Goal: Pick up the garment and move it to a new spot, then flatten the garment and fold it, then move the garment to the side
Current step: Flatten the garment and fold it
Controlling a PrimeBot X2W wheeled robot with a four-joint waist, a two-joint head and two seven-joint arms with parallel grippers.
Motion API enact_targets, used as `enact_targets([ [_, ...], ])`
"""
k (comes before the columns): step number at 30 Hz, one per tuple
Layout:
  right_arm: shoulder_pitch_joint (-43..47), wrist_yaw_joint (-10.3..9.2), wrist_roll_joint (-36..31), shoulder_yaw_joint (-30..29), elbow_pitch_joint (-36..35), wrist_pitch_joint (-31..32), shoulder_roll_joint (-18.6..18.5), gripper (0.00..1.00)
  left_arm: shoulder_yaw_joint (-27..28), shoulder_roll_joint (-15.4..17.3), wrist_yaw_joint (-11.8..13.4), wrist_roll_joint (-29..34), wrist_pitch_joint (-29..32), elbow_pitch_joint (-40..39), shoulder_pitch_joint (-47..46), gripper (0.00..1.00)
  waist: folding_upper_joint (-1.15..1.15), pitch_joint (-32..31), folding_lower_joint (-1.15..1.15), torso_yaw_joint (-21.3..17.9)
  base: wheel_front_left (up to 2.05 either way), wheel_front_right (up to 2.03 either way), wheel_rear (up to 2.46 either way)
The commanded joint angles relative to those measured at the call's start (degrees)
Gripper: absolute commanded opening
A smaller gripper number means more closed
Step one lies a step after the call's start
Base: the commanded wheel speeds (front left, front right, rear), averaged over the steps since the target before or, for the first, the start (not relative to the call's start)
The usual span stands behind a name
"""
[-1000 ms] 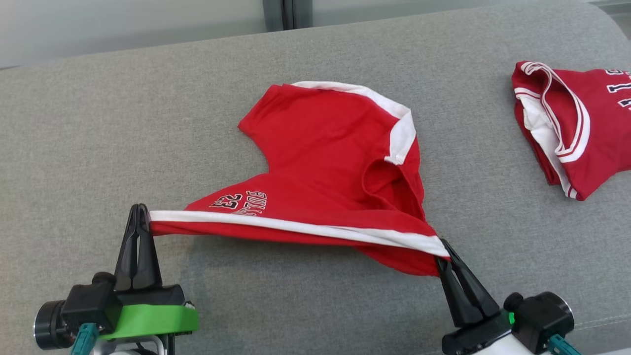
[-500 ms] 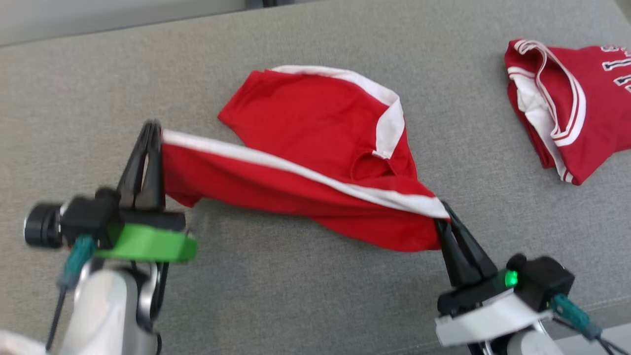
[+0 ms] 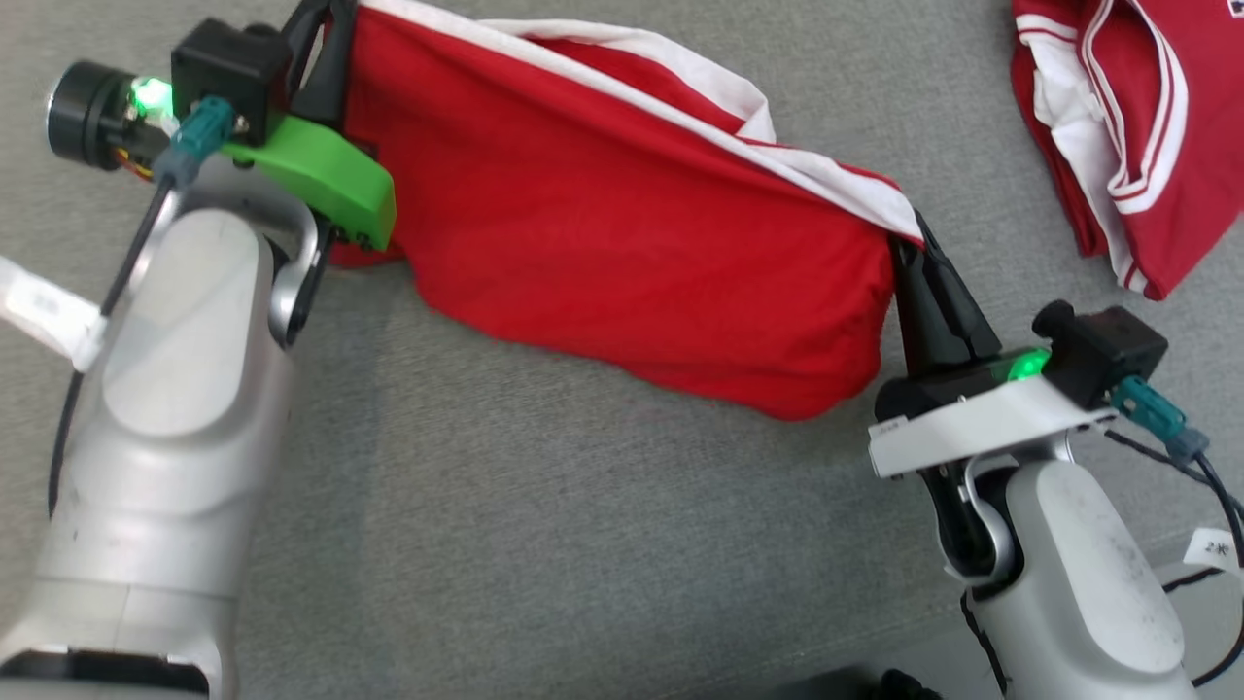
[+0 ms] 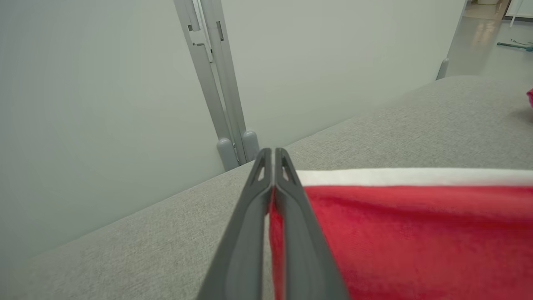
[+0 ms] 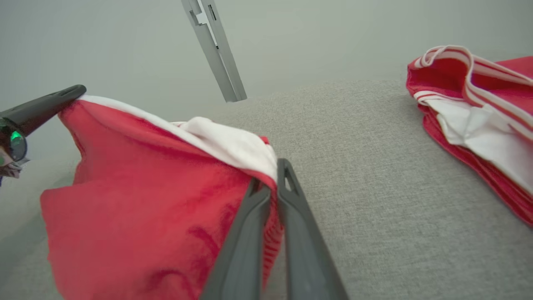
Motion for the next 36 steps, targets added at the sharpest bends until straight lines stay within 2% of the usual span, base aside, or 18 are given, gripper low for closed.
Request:
enact_targets([
  [1,-1.5,-0.06,0.4,-0.2,0.9,-0.6,0.0,0.0,-0.4,0.3,-0.1,-0.4,-1.0,2.4,-2.4,0.0,0.0,3.1,0.0,-3.4,0.0,0.0,0.0],
  [5,-4.1,-0.06,1.6,1.3,4.2,-1.6,0.0,0.0,-1.1,-0.2,-0.2,-1.6,-2.7,10.9,-6.7,0.0,0.0,3.6,0.0,-4.4,0.0,0.0,0.0],
  [6,-4.5,-0.06,1.9,2.2,4.9,-1.9,0.1,0.37,-1.3,-0.4,-0.2,-2.1,-2.8,13.0,-7.7,0.1,0.0,3.6,0.0,-4.4,0.0,0.0,0.0],
  [7,-5.1,-0.06,1.8,2.8,5.3,-2.1,0.0,0.88,-1.5,-0.6,-0.2,-2.7,-2.9,15.1,-8.5,0.55,0.0,3.7,0.0,-4.5,0.0,0.0,0.0],
  [8,-5.4,-0.06,1.6,3.3,5.4,-2.3,0.0,1.0,-1.6,-0.7,-0.2,-3.2,-3.3,16.1,-9.0,1.0,0.0,3.7,0.0,-4.5,0.0,0.0,0.0],
  [12,-5.0,-0.06,-0.9,3.6,4.1,-3.1,-0.6,1.0,-1.2,-1.0,0.0,-4.4,-4.9,19.1,-8.8,1.0,0.0,2.8,0.0,-3.7,0.0,0.0,0.0],
  [16,-2.7,-0.06,-4.3,2.0,0.0,-3.2,-1.5,1.0,0.5,-1.9,2.5,-5.3,-5.7,16.9,-5.1,1.0,0.0,1.0,0.0,-2.0,0.0,0.0,0.0],
  [21,1.1,-0.06,-7.9,-1.0,-6.5,-3.2,-3.1,1.0,4.6,-2.2,6.7,-6.1,-5.6,5.0,3.9,1.0,0.0,-1.7,0.0,0.3,0.0,0.0,0.0],
  [27,4.3,-0.06,-9.7,-3.8,-10.0,-3.2,-4.6,1.0,8.0,-1.8,11.3,-4.6,-5.6,-9.5,16.2,1.0,0.0,-5.1,0.0,3.4,0.0,0.0,0.0],
  [31,6.0,-0.06,-9.9,-4.6,-10.8,-2.3,-5.1,1.0,9.4,-1.6,13.9,-3.7,-5.7,-17.2,24.2,1.0,0.0,-7.5,0.0,5.1,0.0,0.0,0.0],
  [36,8.3,-0.06,-9.8,-4.7,-11.8,-0.8,-5.3,1.0,9.9,-1.6,15.9,-3.7,-5.5,-23.0,32.5,1.0,0.0,-9.9,0.0,6.4,0.0,0.0,0.0],
])
